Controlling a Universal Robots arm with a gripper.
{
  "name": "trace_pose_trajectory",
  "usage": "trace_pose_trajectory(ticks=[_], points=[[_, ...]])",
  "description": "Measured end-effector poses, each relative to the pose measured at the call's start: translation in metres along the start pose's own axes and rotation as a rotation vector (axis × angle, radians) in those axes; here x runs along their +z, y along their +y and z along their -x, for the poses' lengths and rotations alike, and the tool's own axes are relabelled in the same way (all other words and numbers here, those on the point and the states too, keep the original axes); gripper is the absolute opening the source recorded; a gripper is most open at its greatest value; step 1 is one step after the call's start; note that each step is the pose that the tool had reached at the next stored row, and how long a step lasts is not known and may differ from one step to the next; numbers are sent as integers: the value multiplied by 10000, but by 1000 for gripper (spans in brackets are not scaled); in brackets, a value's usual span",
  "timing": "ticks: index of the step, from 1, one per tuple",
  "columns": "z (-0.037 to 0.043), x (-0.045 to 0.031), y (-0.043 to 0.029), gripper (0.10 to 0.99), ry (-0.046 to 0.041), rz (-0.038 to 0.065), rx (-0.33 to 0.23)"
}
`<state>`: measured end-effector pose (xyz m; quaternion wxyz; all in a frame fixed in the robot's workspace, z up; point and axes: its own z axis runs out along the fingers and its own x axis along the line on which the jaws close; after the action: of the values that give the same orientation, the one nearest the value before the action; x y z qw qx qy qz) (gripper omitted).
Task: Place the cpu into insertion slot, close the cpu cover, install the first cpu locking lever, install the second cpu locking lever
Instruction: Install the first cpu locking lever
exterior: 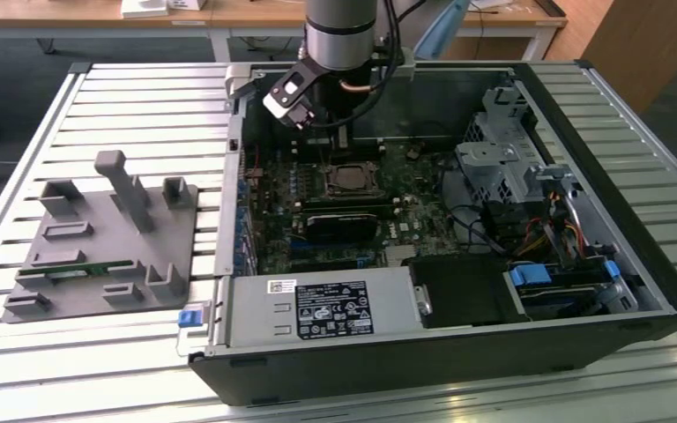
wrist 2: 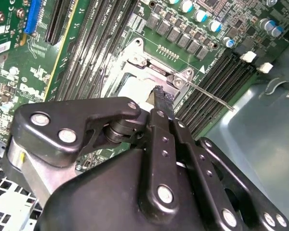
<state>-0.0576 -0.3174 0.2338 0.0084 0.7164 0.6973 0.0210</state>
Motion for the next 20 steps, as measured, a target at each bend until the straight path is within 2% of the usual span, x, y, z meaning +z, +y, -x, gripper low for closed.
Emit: trace_pose_trajectory(ticks=[5,17,20], points=[[-1,-73,3,106,0,0,0],[-6,-305,13,106,-1,0,-1],[-6,-310,13,106,3,0,-43]])
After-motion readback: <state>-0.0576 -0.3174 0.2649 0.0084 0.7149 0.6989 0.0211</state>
